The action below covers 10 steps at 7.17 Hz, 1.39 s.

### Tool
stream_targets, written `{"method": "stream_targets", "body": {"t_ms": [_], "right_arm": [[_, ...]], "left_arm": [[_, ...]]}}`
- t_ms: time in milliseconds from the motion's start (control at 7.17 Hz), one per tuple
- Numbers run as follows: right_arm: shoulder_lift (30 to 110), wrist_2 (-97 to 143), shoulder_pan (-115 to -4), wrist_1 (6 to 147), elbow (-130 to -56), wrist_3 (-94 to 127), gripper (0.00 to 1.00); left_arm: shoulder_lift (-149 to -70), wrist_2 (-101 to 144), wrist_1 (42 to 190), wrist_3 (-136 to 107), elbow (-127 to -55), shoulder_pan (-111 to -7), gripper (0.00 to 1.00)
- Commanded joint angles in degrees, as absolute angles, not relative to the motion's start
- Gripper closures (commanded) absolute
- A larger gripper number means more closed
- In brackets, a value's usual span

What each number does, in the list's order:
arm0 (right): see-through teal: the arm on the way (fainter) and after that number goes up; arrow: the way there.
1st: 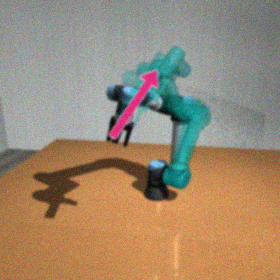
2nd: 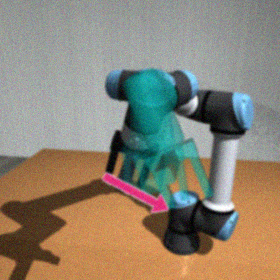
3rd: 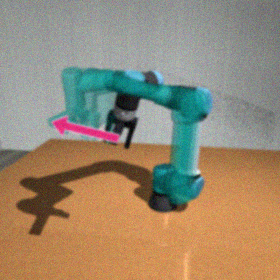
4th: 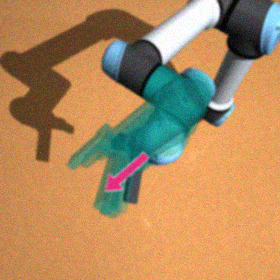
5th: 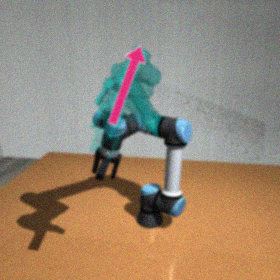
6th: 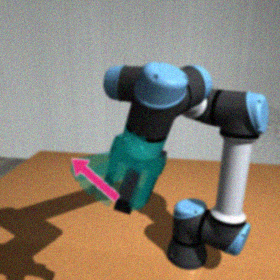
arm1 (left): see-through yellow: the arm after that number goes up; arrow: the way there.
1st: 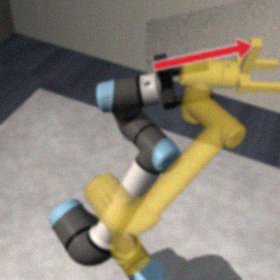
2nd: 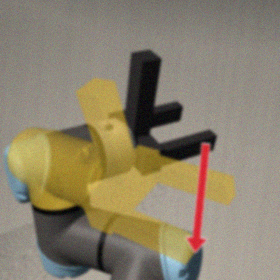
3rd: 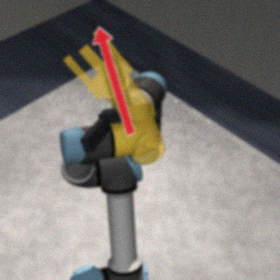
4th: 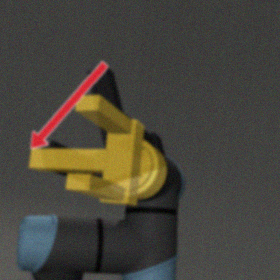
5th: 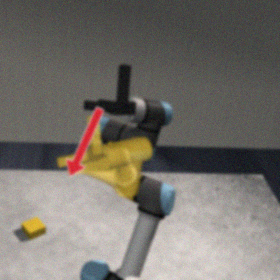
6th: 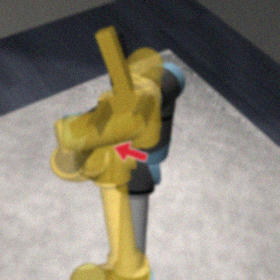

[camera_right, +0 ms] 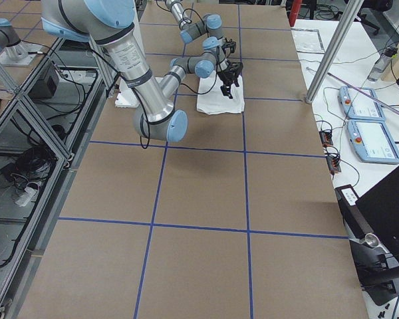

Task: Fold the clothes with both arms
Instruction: 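Lay the folded edge down and release it with both grippers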

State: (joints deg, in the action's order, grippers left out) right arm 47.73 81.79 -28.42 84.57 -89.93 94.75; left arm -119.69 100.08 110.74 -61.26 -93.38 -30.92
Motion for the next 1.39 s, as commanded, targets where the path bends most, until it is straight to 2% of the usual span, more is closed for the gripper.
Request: {"method": "stream_targets", "body": {"t_ms": [0,279,558,976,1255], "right_arm": [[47.99,82.0,-28.65,84.55,-90.35,94.57,0.0],[48.08,82.0,-28.74,84.55,-90.35,94.57,0.0],[48.34,82.0,-28.74,84.55,-90.35,94.57,0.0],[48.16,84.35,-29.7,84.64,-90.35,91.52,0.0],[48.34,94.95,-35.21,85.51,-90.35,83.02,0.0]], "left_arm": [[-122.42,98.61,110.83,-61.79,-88.26,-29.62,0.0],[-124.0,98.61,111.79,-62.49,-84.84,-35.4,0.0],[-128.91,98.26,116.97,-62.14,-73.62,-39.97,0.0],[-129.64,98.87,116.81,-56.88,-74.17,-43.15,0.0],[-128.07,101.93,114.02,-52.32,-79.77,-44.9,0.0]]}}
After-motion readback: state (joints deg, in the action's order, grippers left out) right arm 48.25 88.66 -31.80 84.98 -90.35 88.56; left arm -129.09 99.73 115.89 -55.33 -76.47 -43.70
